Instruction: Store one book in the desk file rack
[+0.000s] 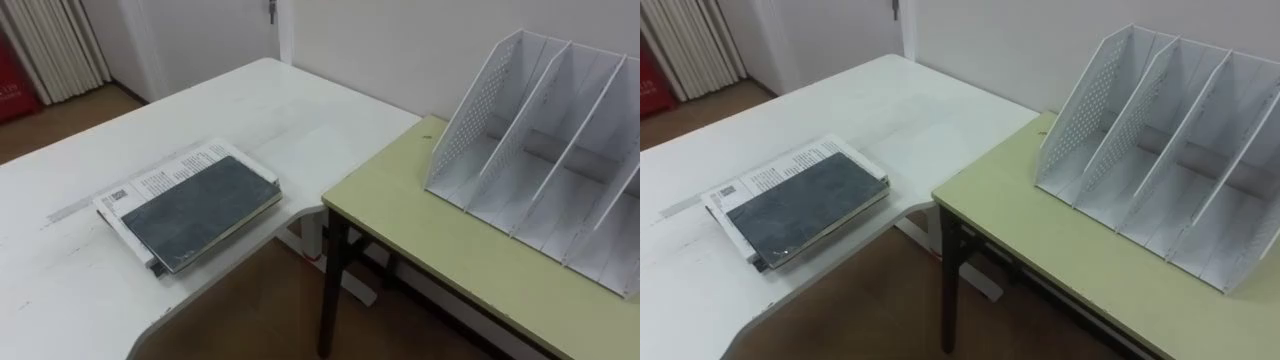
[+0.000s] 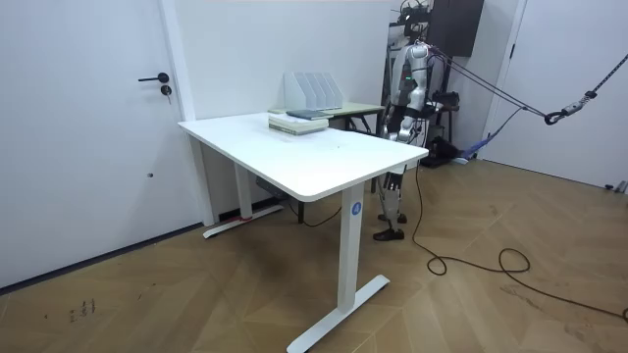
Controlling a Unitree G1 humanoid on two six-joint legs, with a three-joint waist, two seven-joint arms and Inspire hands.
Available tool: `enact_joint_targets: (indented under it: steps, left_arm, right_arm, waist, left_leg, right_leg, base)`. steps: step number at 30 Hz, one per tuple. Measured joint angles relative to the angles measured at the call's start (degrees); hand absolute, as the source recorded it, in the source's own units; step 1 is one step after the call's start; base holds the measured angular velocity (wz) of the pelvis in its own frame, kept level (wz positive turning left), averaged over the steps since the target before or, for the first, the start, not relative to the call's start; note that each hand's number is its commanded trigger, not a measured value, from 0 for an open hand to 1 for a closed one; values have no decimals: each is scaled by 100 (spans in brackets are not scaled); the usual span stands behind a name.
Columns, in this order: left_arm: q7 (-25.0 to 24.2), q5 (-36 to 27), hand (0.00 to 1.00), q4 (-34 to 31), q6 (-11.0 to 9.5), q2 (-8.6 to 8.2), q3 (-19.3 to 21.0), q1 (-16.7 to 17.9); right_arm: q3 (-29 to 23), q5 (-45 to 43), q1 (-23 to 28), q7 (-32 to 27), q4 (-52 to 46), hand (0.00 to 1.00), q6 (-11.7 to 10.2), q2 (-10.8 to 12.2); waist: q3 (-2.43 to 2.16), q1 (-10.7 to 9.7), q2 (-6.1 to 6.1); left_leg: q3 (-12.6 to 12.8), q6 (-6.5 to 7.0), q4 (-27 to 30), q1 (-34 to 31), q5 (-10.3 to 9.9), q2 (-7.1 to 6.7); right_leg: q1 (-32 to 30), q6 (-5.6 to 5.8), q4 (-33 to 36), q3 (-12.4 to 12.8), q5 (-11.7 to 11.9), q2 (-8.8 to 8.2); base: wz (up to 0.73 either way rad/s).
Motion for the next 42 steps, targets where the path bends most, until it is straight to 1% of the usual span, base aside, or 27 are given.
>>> enact_joint_targets:
  steps: [16, 20, 23, 25, 26, 28, 29, 30, 31, 33, 34, 35, 36, 37, 38, 40, 41, 42]
  left_arm:
    - [0, 17, 0, -2, 0, 4, 4, -3]
    - [0, 191, 0, -5, -17, 10, -1, -34]
    - [0, 491, 0, -12, -75, 19, -32, -101]
    - [2, 661, 0, -12, -126, 24, -138, -171]
    - [8, 857, 0, -19, -158, 18, -182, -207]
    - [40, 1088, 0, -173, -181, 22, -306, -205]
    - [53, 1257, 0, -366, -183, 34, -422, -203]
    - [71, 1417, 0, -521, -198, 66, -541, -211]
    - [93, 1489, 0, -573, -220, 81, -578, -218]
    - [260, 1673, 0, -713, -340, 124, -713, -246]
    - [301, 1707, 0, -737, -373, 127, -780, -270]
    - [367, 1795, 0, -889, -392, 135, -905, -296]
    - [433, 1919, 0, -1052, -446, 146, -1008, -322]
    - [450, 1970, 0, -1082, -492, 152, -1030, -358]
    - [501, 2037, 0, -1082, -522, 166, -1141, -466]
    - [536, 2174, 0, -1194, -566, 199, -1311, -540]
    - [542, 2259, 0, -1397, -606, 225, -1417, -539]
    - [563, 2256, 0, -1601, -702, 212, -1507, -548]
  right_arm:
    - [-10, -56, -3, -64, -15, 0, 1, 2]
    - [-7, -54, -6, -89, -15, 0, -7, 4]
    - [-9, -57, -11, -125, -12, 0, -39, 14]
    - [-5, -79, -12, -118, -5, 0, -68, 14]
    - [4, -98, -18, -113, -4, 0, -75, 15]
    - [110, -102, -40, -114, -4, 0, -89, 15]
    - [182, -121, -67, -114, -4, 0, -104, 9]
    - [233, -140, -99, -114, -1, 0, -145, 7]
    - [253, -136, -126, -114, 2, 0, -156, 8]
    - [352, -182, -179, -115, 0, 0, -292, 16]
    - [384, -212, -188, -118, 2, 0, -315, 16]
    - [383, -288, -238, -116, 8, 0, -321, 20]
    - [384, -359, -314, -114, 11, 0, -324, 33]
    - [384, -398, -343, -111, 11, 0, -331, 38]
    - [387, -457, -354, -104, 11, 0, -377, 39]
    - [434, -475, -357, -76, 7, 0, -417, 36]
    - [444, -476, -361, -46, 0, 0, -429, 27]
    - [452, -484, -374, -15, -1, 0, -432, 13]
  waist:
    - [2, -5, -21]
    - [2, -14, -15]
    - [3, -20, -13]
    - [4, -18, -13]
    - [2, -22, -20]
    - [5, -73, -31]
    - [15, -76, -46]
    - [21, -86, -51]
    - [19, -100, -62]
    - [17, -170, -82]
    - [15, -186, -92]
    - [19, -246, -101]
    - [45, -321, -100]
    - [60, -340, -107]
    - [64, -350, -103]
    - [61, -377, -103]
    - [34, -381, -70]
    - [46, -382, -110]
  left_leg:
    - [-2, 1, 10, -13, -3, 0]
    - [-3, 1, 11, -23, -2, 1]
    - [17, 2, 1, -18, 0, 7]
    - [39, -1, -24, -17, 6, 6]
    - [50, -3, -38, -13, 8, 5]
    - [47, -4, -46, -8, 10, 1]
    - [48, -4, -49, -7, 18, -1]
    - [51, -5, -60, -3, 30, -5]
    - [51, -5, -66, 0, 34, -8]
    - [46, -4, -152, 17, 75, -34]
    - [43, -2, -173, 17, 87, -38]
    - [11, 0, -179, 1, 100, -47]
    - [10, -4, -189, -7, 111, -47]
    - [13, -6, -203, -8, 119, -48]
    - [30, -7, -247, -6, 138, -52]
    - [48, -15, -311, -1, 171, -60]
    - [67, -20, -390, 9, 216, -85]
    - [86, -17, -480, 21, 267, -123]
  right_leg:
    - [-10, 0, 0, -36, 0, -2]
    - [-21, 1, 1, -32, 0, -5]
    - [-34, 0, 4, -4, 0, -3]
    - [-52, -1, 2, 20, 2, -2]
    - [-55, -2, -2, 20, 2, -3]
    - [-53, -2, -3, 12, 2, -3]
    - [-54, -2, -4, 16, 2, -4]
    - [-53, -2, -12, 19, 3, -5]
    - [-52, -2, -12, 19, 4, -6]
    - [-54, -1, -15, 27, 5, -18]
    - [-55, 1, -15, 26, 9, -20]
    - [-75, 0, -12, 18, 12, -22]
    - [-94, -1, -9, 22, 13, -21]
    - [-104, -1, -8, 21, 13, -21]
    - [-127, -4, -9, 21, 17, -23]
    - [-158, -5, -11, 22, 18, -28]
    - [-187, -8, -11, 25, 19, -38]
    - [-222, -8, -13, 33, 20, -54]
  base:
    - [0]
    - [0]
    - [-3]
    - [-6]
    - [0]
    - [0]
    - [0]
    - [0]
    - [0]
    - [2]
    - [7]
    - [6]
    - [4]
    - [-4]
    - [-5]
    - [-5]
    - [-5]
    - [-3]
